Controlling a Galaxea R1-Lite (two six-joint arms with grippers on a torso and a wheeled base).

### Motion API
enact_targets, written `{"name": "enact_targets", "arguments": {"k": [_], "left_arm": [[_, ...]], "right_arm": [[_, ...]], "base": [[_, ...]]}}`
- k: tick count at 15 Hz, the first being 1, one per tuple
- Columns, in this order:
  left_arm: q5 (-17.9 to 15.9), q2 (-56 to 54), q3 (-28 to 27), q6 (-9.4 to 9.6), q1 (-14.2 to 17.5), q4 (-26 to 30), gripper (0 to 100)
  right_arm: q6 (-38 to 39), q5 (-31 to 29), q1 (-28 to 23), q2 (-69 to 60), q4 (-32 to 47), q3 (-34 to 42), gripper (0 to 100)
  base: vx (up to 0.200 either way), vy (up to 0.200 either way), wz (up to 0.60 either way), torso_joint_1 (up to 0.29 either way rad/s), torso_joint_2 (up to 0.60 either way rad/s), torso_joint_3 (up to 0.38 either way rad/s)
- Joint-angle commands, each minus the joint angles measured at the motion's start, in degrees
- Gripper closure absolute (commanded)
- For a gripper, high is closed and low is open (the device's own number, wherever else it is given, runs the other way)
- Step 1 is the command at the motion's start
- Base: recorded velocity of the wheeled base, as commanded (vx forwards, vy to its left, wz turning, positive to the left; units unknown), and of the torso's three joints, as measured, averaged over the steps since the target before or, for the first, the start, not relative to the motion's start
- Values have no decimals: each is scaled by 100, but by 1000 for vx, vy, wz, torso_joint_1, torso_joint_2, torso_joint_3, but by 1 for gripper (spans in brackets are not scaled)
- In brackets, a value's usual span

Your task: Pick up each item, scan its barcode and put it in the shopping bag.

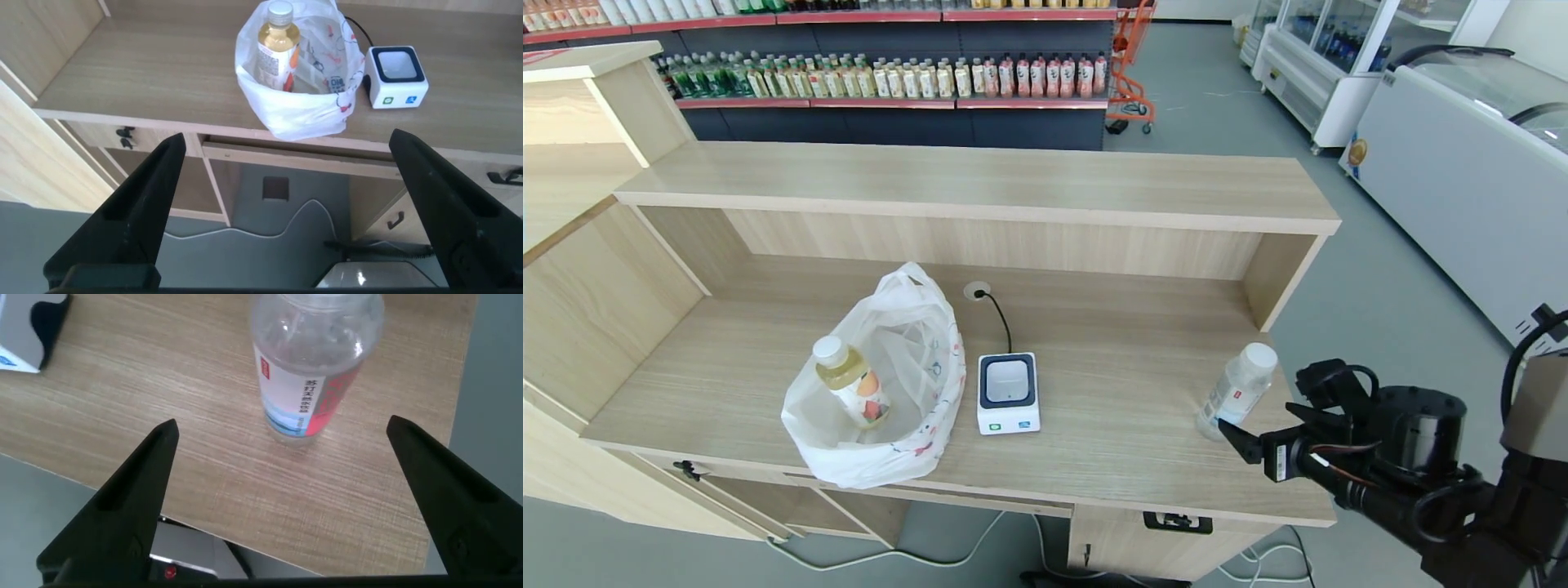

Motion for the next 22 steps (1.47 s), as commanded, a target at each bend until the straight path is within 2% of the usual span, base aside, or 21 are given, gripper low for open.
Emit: {"name": "enact_targets", "arguments": {"k": [1,3,7,9,17,22], "left_arm": [[0,6,0,-4,0,-1,0],[0,6,0,-4,0,-1,0],[0,6,0,-4,0,7,0],[0,6,0,-4,0,-1,0],[0,6,0,-4,0,-1,0],[0,6,0,-4,0,-1,0]], "right_arm": [[-40,-217,97,594,-158,-157,0],[-110,-419,97,779,-175,-411,0],[-110,-437,133,981,-167,-912,0],[-189,-428,159,1122,-96,-1396,0],[-330,-384,317,1649,-79,-2134,0],[-391,-349,282,1605,53,-2257,0]], "base": [[0,0,0,0,0,0],[0,0,0,0,0,0],[0,0,0,0,0,0],[0,0,0,0,0,0],[0,0,0,0,0,0],[0,0,0,0,0,0]]}}
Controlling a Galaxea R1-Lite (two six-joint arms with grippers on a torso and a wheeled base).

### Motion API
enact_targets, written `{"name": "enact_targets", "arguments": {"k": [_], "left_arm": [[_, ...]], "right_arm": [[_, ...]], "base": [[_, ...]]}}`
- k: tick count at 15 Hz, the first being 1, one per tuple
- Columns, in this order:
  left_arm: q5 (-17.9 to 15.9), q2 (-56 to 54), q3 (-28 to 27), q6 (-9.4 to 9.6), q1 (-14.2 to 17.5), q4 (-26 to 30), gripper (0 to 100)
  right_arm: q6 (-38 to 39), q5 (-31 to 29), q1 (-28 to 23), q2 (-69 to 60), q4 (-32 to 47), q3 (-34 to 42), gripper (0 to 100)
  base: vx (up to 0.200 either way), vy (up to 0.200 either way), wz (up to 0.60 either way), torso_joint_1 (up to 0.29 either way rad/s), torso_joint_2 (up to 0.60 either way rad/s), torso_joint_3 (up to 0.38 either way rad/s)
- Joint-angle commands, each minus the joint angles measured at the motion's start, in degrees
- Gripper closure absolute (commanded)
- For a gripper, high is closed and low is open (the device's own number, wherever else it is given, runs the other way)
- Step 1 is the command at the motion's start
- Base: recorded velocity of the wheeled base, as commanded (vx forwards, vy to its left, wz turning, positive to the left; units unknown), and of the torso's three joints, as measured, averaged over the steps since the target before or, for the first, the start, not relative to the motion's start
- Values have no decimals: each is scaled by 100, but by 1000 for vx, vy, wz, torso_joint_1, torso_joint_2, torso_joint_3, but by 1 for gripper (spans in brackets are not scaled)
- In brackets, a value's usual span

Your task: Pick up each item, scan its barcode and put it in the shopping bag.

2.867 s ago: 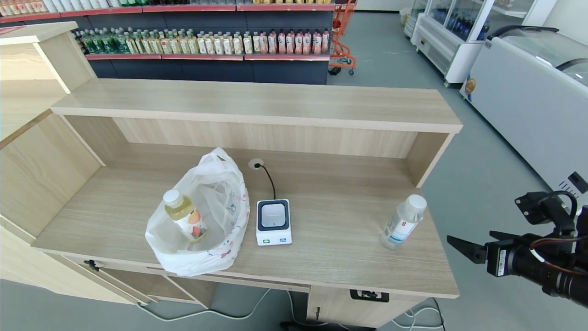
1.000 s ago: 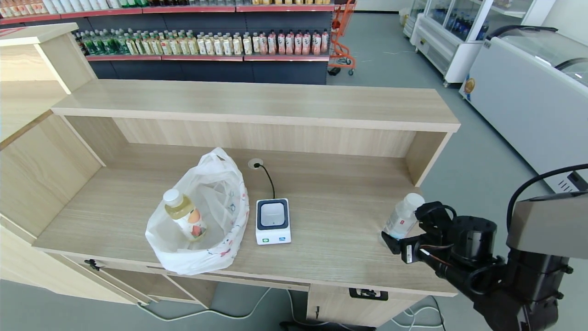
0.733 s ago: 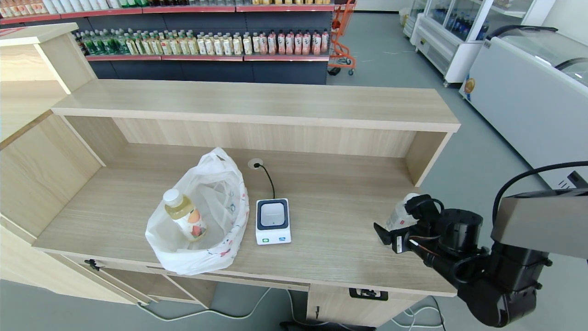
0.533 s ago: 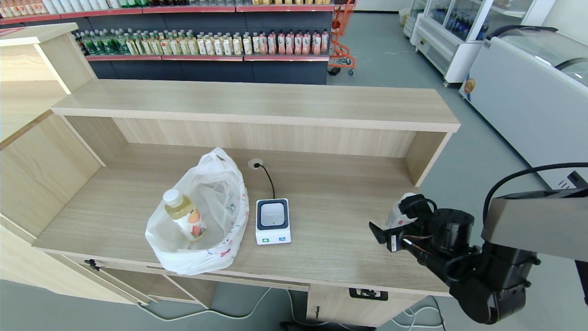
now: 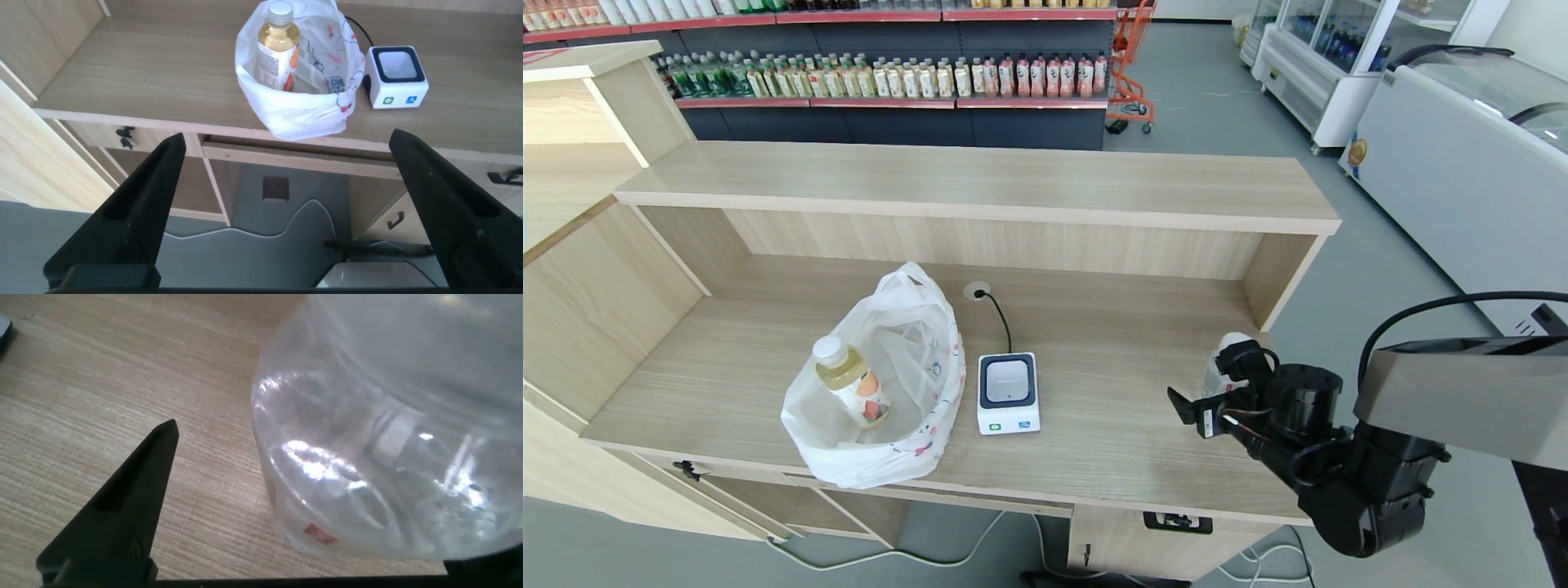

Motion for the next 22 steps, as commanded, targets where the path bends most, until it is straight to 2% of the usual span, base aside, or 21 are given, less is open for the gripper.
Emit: {"name": "enact_targets", "arguments": {"k": [1,13,16,18,20,21,22], "left_arm": [[0,6,0,7,0,-1,0],[0,6,0,-2,0,-1,0],[0,6,0,-2,0,-1,0],[0,6,0,7,0,-1,0],[0,6,0,-2,0,-1,0],[0,6,0,-2,0,-1,0],[0,6,0,7,0,-1,0]], "right_arm": [[-10,43,-68,-28,1,-4,100],[-291,51,-270,-133,-43,330,100],[-159,78,-349,-775,185,286,100],[386,166,-411,-1698,1152,277,100],[948,500,-464,-3157,3508,-189,100],[1265,825,-464,-3666,4264,-584,100],[1467,1150,-455,-3983,4650,-857,100]], "base": [[0,0,0,0,0,0],[0,0,0,0,0,0],[0,0,0,0,0,0],[0,0,0,0,0,0],[0,0,0,0,0,0],[0,0,0,0,0,0],[0,0,0,0,0,0]]}}
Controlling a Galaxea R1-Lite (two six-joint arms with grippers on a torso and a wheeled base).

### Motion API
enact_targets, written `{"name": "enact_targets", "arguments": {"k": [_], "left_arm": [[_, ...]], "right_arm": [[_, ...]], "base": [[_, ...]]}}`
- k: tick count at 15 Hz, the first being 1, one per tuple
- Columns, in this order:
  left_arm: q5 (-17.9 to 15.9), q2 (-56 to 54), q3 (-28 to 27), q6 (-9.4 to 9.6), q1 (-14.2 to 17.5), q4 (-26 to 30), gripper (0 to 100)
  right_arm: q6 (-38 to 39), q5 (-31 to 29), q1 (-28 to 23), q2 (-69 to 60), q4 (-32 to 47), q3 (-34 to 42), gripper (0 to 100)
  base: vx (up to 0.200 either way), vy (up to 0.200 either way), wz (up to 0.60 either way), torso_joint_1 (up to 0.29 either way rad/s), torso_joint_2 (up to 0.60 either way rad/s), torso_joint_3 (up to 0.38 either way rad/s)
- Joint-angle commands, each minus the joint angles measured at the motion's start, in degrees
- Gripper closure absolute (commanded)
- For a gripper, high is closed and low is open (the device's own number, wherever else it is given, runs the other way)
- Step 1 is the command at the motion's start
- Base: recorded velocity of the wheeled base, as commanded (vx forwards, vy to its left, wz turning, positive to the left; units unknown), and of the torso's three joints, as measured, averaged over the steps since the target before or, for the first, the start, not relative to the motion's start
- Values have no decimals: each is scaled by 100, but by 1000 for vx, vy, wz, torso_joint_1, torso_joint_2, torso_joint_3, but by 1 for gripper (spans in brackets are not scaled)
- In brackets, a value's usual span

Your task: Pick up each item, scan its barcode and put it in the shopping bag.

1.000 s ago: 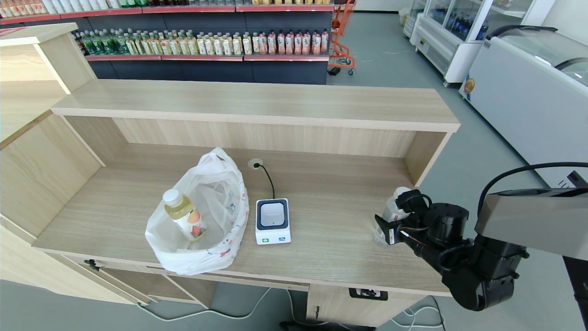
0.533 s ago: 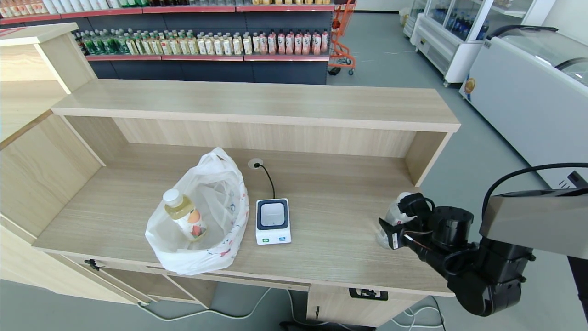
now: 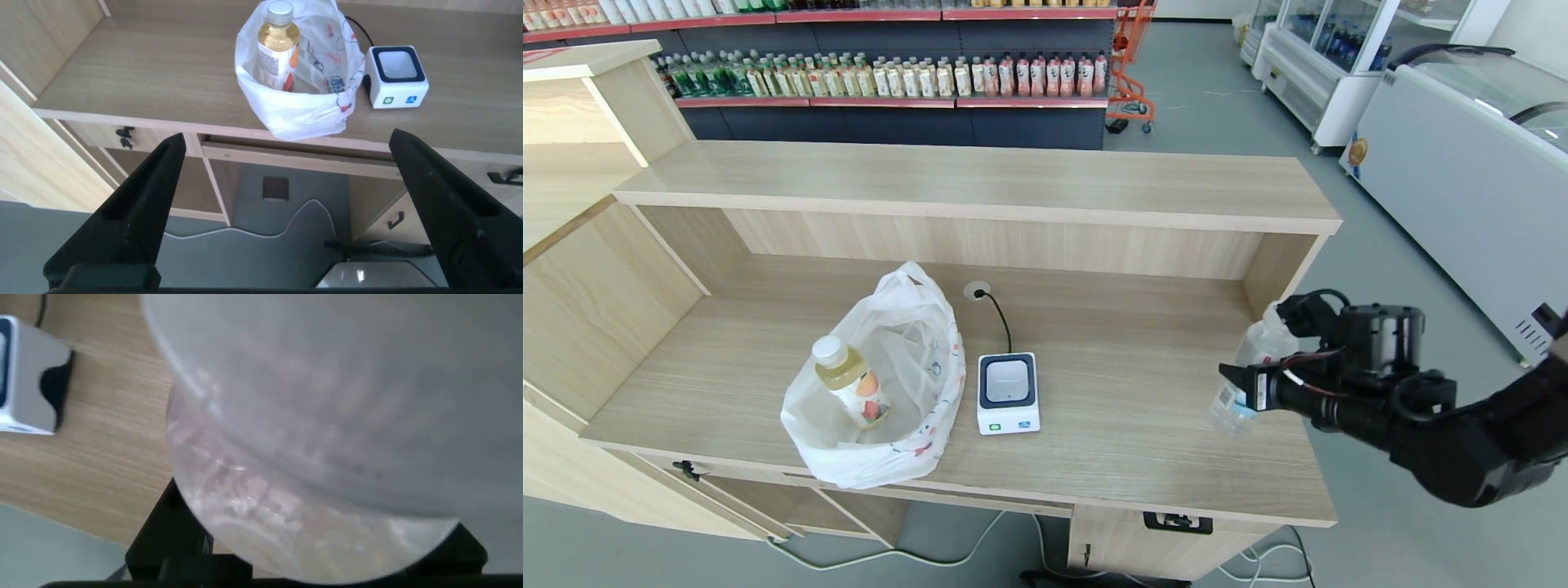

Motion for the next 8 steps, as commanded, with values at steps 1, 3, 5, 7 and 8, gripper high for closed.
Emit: {"name": "enact_targets", "arguments": {"k": [1,3,5,7,8], "left_arm": [[0,6,0,-6,0,-1,0],[0,6,0,-6,0,-1,0],[0,6,0,-6,0,-1,0],[0,6,0,-6,0,-1,0],[0,6,0,3,0,-1,0]], "right_arm": [[872,1553,-55,-2098,1784,-1119,100],[1109,2845,-160,-2863,2751,-1611,100],[1118,3742,-169,-3320,3006,-1602,100],[1144,4287,-143,-3592,3014,-1435,100],[1188,4515,-125,-3715,3014,-1374,100]], "base": [[0,0,0,0,0,0],[0,0,0,0,0,0],[0,0,0,0,0,0],[0,0,0,0,0,0],[0,0,0,0,0,0]]}}
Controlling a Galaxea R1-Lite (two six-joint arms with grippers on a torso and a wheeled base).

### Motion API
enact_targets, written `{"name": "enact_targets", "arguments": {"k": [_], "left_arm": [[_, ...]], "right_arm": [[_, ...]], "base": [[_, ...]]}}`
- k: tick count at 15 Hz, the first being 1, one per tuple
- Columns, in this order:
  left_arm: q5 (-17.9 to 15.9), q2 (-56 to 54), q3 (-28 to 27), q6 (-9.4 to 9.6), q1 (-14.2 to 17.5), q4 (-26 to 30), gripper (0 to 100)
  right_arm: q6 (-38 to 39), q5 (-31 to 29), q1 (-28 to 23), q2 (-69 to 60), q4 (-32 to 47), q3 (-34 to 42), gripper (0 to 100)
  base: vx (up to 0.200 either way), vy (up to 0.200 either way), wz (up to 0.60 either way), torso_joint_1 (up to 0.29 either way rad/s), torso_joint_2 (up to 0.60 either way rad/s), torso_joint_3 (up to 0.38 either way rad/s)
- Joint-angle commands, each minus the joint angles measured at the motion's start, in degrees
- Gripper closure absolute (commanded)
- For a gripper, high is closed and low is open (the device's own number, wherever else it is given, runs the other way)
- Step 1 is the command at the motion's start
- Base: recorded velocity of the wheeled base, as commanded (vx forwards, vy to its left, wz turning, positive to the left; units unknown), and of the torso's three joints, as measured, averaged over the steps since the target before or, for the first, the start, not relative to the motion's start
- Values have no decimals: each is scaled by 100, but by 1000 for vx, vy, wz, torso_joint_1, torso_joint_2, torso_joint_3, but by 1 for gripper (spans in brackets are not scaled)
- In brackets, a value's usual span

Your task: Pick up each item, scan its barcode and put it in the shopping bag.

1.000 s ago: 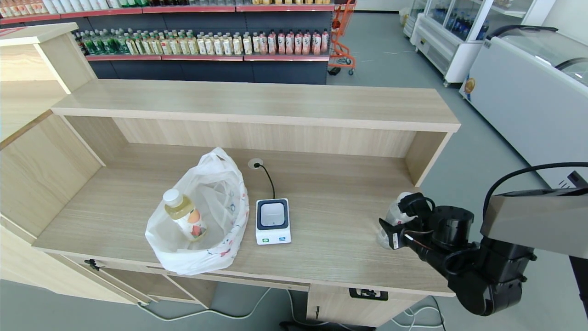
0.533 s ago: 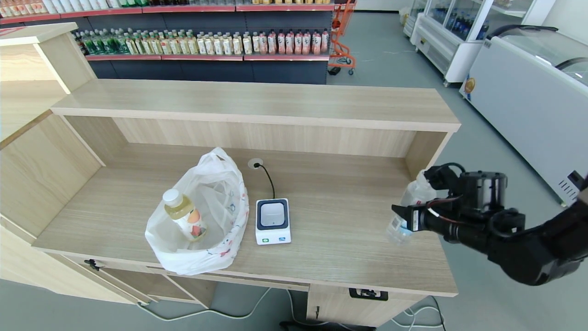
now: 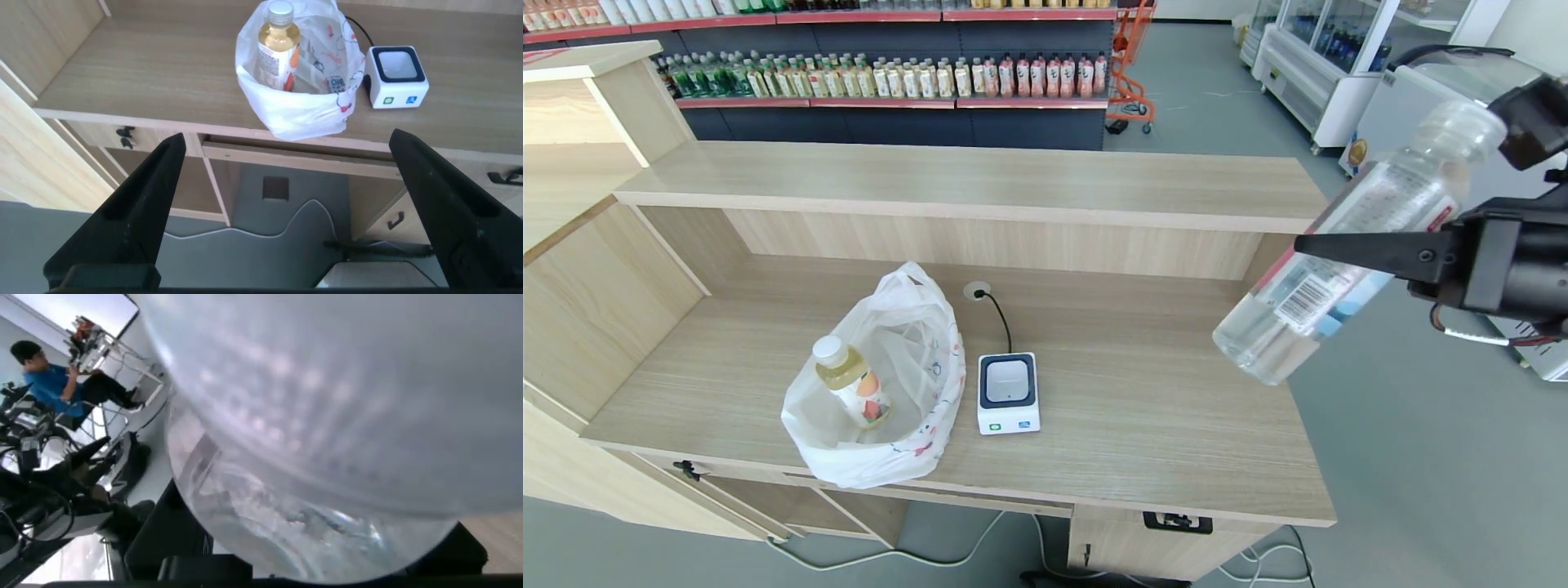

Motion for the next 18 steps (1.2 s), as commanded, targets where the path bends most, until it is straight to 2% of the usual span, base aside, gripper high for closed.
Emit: {"name": "enact_targets", "arguments": {"k": [1,8,10,18], "left_arm": [[0,6,0,-4,0,-1,0],[0,6,0,-4,0,-1,0],[0,6,0,4,0,-1,0],[0,-2,0,-4,0,-1,0]], "right_arm": [[109,273,28,-621,1,98,100],[593,1284,80,-1263,1,115,100],[795,1301,247,-1447,10,177,100],[821,1301,1241,-1913,159,590,100]], "base": [[0,0,0,0,0,0],[0,0,0,0,0,0],[0,0,0,0,0,0],[0,0,0,0,0,0]]}}
